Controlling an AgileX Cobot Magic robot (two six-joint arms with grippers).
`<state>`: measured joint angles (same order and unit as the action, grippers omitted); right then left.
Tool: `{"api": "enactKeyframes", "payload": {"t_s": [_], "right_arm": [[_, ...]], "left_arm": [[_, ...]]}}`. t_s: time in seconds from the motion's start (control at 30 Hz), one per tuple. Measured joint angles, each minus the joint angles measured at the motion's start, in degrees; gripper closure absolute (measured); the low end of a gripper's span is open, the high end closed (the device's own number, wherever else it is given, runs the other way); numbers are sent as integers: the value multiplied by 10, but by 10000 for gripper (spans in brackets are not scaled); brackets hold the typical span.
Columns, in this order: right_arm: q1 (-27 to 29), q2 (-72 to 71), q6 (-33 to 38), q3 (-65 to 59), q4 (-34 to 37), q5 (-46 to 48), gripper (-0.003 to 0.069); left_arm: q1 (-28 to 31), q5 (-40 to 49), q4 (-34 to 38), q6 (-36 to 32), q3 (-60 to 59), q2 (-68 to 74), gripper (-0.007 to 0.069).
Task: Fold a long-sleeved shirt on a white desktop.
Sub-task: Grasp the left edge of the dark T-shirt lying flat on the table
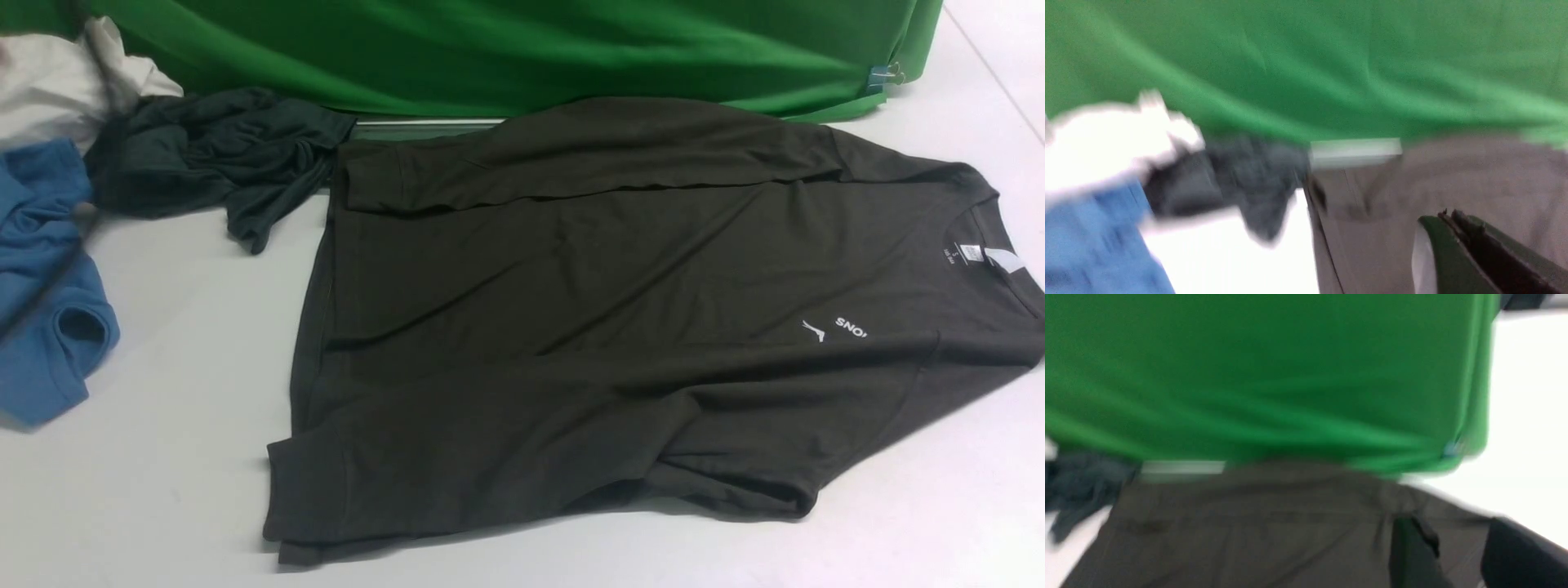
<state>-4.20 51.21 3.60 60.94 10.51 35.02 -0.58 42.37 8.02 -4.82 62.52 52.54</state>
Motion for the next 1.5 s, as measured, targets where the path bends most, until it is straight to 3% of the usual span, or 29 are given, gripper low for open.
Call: {"api": "enactKeyframes", "payload": {"t_s": [0.17, 0.43, 0.6, 0.67, 0.8, 0.93, 1.17, 1.5], "right_arm": [[-105, 5, 23, -36, -8, 5, 417], [-259, 10, 37, -46, -53, -9, 417], [-277, 35, -11, -46, -55, -19, 417], [-278, 51, -22, -46, -58, -14, 417], [-278, 64, -27, -47, -58, -7, 417], [-278, 70, -25, -47, -59, -7, 417], [-278, 73, -2, -47, -60, -7, 417], [-278, 73, 0, -47, -60, -7, 417]], "left_arm": [[0, 140, 57, 0, 0, 116, 606], [0, 149, 64, 0, 1, 281, 570], [0, 156, 59, -19, 1, 378, 457], [0, 142, 39, -42, 1, 421, 361], [0, 115, 38, -73, 1, 467, 239], [0, 118, 71, -87, 1, 510, 195], [0, 135, 99, -107, 1, 533, 263], [0, 143, 100, -112, 1, 533, 566]]}}
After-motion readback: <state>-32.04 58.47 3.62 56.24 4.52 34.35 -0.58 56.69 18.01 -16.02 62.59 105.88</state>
